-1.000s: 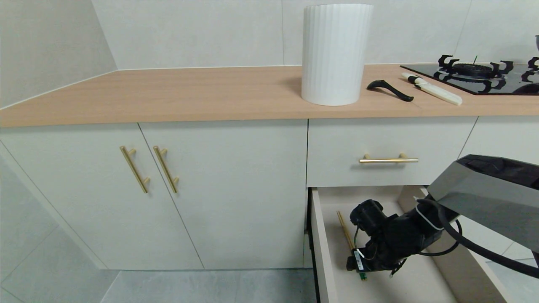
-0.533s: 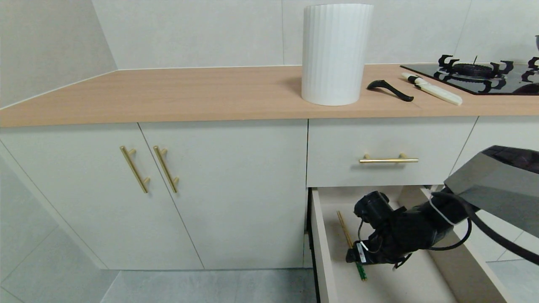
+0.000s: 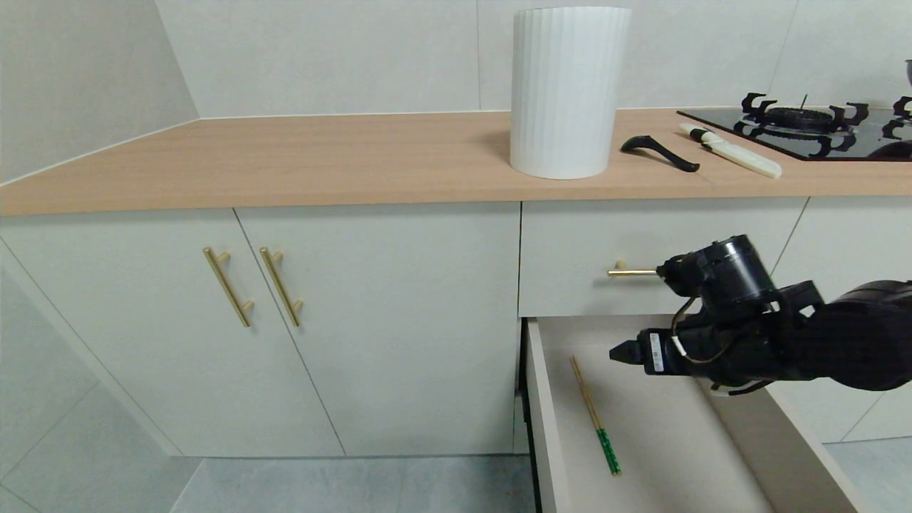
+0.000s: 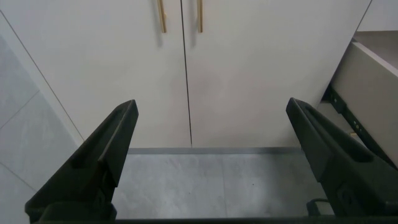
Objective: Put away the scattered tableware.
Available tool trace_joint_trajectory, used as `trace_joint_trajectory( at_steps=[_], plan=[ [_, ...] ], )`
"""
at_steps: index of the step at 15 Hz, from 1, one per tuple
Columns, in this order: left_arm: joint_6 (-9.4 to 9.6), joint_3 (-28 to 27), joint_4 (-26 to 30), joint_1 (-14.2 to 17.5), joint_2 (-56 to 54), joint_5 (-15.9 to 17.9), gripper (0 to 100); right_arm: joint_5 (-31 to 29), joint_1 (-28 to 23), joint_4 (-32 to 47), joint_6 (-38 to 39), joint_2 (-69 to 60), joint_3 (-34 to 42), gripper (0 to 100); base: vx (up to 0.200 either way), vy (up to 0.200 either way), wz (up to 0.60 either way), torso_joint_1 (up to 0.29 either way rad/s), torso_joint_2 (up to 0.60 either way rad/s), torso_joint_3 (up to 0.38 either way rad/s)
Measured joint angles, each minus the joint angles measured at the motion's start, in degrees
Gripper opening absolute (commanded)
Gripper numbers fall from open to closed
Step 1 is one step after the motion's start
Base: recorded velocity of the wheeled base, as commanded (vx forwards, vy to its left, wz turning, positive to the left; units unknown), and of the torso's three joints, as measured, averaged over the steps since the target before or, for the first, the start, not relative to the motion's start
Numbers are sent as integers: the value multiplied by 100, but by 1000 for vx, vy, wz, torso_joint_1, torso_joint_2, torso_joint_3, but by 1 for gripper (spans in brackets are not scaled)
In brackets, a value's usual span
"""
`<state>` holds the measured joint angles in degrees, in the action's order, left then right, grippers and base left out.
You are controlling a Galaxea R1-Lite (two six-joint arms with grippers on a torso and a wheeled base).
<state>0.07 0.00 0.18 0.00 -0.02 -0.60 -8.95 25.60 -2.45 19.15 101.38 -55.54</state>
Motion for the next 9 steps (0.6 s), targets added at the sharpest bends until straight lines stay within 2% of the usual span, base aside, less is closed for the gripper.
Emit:
trace_joint_trajectory(
  at_steps=[4,9],
  plan=[
    [2,0,0,0,0,0,100,-156,-102,-4,-251,-975,61,100,0,0,0,0,0,0],
    [0,0,0,0,0,0,100,-161,-199,-28,-306,-1329,78,100,0,0,0,0,0,0]
  ],
)
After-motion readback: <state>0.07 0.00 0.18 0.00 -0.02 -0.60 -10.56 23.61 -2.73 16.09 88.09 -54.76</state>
